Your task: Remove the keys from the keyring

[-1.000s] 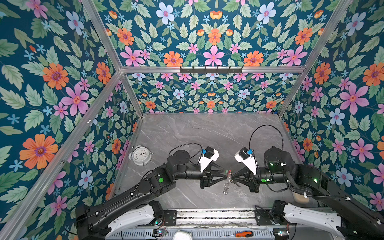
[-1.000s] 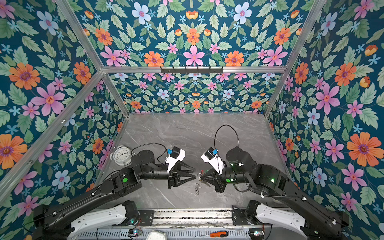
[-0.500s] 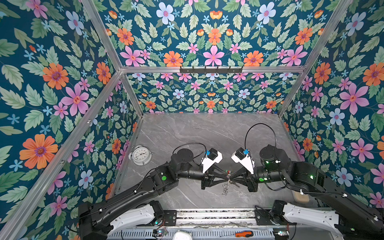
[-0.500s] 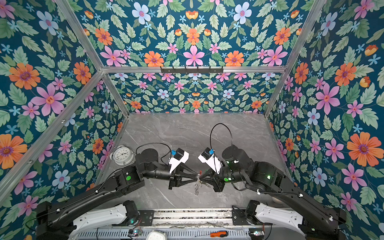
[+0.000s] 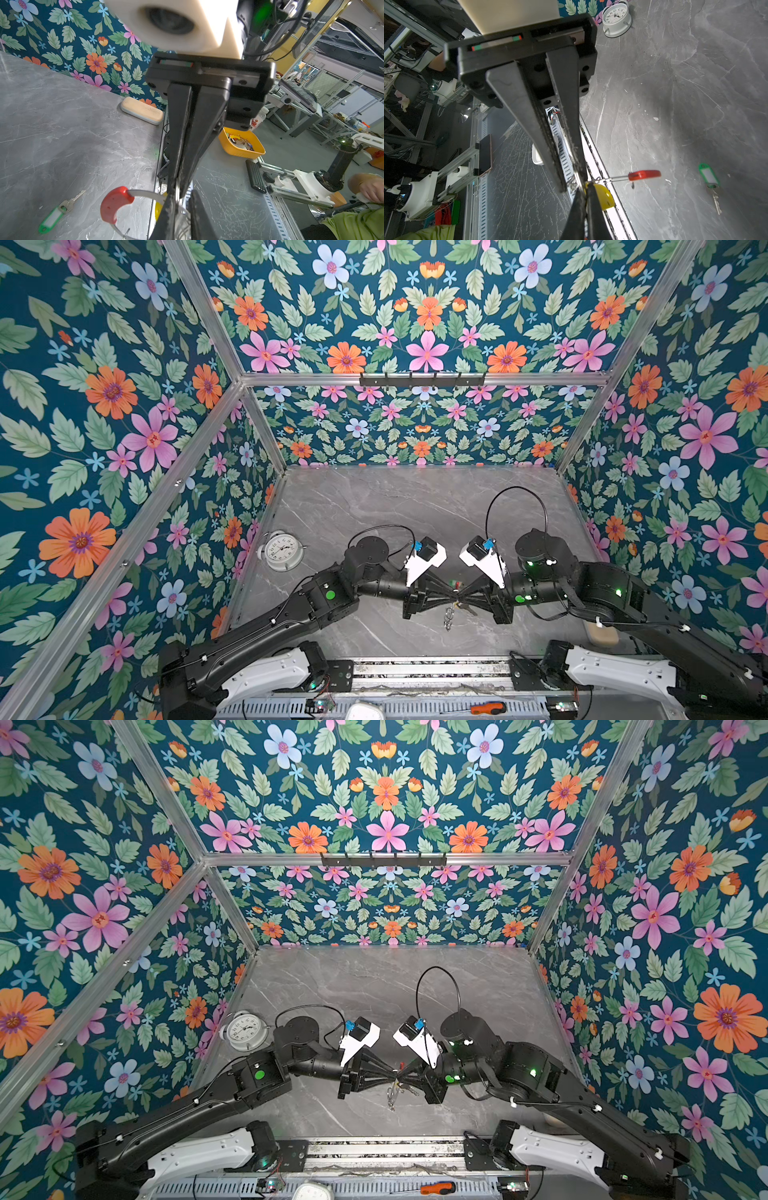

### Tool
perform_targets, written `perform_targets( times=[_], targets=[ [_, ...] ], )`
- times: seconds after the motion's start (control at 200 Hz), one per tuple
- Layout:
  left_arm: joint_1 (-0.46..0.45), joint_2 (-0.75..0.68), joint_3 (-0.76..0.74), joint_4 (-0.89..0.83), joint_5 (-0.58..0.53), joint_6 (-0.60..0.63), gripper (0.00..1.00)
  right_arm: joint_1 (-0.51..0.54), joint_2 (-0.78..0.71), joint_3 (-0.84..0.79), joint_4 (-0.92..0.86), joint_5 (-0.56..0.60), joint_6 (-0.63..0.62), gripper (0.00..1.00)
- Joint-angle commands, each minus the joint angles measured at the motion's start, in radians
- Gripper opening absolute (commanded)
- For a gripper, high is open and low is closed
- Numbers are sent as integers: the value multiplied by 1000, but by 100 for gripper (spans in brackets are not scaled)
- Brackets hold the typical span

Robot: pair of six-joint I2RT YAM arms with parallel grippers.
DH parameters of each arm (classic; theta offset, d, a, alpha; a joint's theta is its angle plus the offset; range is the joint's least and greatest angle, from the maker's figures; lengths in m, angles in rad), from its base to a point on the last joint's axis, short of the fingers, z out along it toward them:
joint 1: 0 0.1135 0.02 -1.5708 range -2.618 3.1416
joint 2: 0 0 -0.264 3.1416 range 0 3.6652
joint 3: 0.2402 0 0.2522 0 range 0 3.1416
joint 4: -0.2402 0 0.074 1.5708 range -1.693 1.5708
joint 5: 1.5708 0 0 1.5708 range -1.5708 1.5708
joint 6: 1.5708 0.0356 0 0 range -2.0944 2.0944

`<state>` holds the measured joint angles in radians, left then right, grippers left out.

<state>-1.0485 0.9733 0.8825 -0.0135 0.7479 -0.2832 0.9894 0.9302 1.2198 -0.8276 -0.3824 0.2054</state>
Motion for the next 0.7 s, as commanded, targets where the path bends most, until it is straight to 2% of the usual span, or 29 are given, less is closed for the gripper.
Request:
perform_targets(
  times=[0.0, 0.32, 0.525, 0.7],
  targets=[
    [-1, -13, -4, 77, 16, 0, 16, 0, 0, -5, 22, 24, 0, 0],
    [-1, 19, 7, 105, 48, -16, 16, 0, 3, -8, 37, 23, 3, 0],
    [-1, 24, 7, 122, 51, -20, 0, 0, 1, -11, 42, 24, 9, 0],
    [-1, 11, -21, 193, 29, -39, 0, 1, -8, -19, 65, 29, 17, 0]
  ],
)
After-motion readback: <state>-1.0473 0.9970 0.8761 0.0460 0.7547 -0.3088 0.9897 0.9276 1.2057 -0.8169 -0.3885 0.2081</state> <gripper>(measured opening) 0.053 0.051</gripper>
